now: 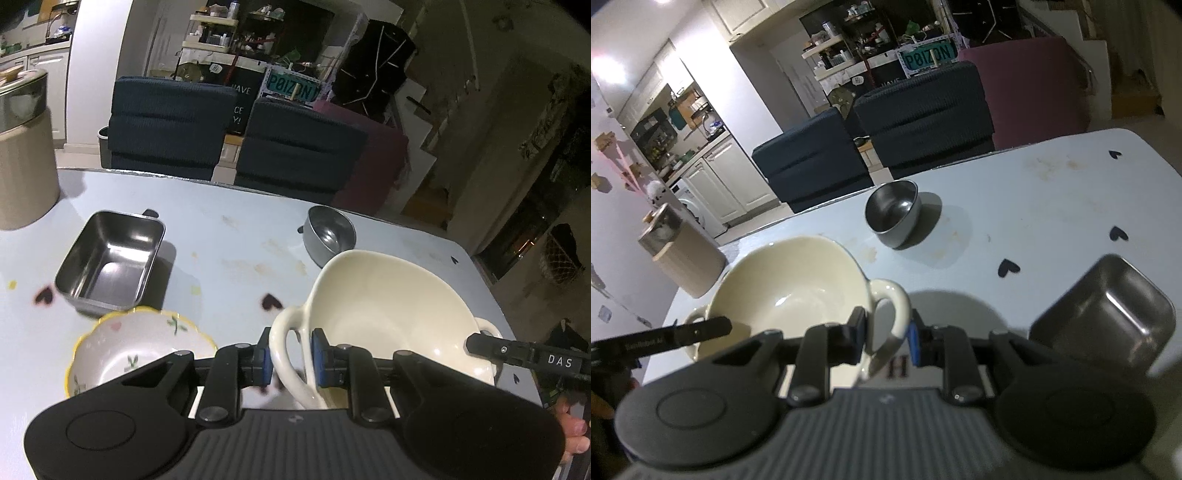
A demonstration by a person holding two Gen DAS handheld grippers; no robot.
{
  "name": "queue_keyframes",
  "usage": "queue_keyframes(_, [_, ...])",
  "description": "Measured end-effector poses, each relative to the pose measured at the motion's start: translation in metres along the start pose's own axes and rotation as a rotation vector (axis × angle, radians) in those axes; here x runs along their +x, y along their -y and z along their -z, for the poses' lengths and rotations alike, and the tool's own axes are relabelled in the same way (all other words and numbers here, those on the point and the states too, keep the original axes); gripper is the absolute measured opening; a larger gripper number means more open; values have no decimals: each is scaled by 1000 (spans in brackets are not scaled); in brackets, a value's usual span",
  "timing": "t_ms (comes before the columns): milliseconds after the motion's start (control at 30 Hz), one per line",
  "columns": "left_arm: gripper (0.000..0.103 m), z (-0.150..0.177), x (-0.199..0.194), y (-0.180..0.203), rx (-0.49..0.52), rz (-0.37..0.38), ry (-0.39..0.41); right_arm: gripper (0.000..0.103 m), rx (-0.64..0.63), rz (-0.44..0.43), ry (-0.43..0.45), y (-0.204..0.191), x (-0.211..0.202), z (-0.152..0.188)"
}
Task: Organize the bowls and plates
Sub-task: 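Carry the cream bowl with both grippers over the dark-rimmed plate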
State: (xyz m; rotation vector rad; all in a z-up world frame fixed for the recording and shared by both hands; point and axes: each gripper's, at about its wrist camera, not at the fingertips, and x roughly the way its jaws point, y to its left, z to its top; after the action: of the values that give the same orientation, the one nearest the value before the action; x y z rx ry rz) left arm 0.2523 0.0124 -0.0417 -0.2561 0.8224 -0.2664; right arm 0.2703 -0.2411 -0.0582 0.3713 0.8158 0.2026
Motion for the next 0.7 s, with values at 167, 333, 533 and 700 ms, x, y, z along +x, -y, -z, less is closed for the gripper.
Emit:
queue_keyframes(167, [22,19,-14,6,16,8,12,27,1,-9,-1,2,-13,12])
queue_keyframes(333, [22,40,-18,6,14,13,-9,27,-3,0,-14,2,-20,25])
queue_keyframes(533, [23,64,-12,4,1,30,-44,27,-1,20,-49,6,-25,44])
queue_keyframes(700, [23,78,-8,4,-6,39,-57,27,-10,41,-72,7,-23,53])
